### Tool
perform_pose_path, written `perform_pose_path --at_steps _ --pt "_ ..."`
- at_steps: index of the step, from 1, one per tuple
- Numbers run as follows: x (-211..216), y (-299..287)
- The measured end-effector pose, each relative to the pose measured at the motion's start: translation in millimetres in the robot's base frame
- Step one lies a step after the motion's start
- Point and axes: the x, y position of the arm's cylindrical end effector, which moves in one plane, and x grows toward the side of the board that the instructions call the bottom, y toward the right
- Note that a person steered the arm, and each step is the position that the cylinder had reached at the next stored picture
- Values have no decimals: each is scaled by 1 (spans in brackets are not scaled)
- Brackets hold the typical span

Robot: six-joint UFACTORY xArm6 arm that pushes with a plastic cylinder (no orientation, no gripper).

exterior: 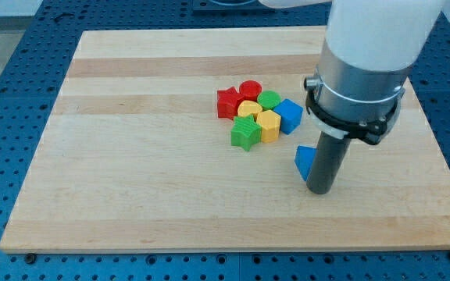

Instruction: Push the blue triangle closer to the group of blocks

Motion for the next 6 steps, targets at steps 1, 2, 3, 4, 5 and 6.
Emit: perform_pose_path --at_steps 1,2,3,4,5,6 --pt "0 1" --pt "-5 -4" --pt "-16 -15" --pt "-16 -17" --pt "-16 -13" --pt "-11 4"
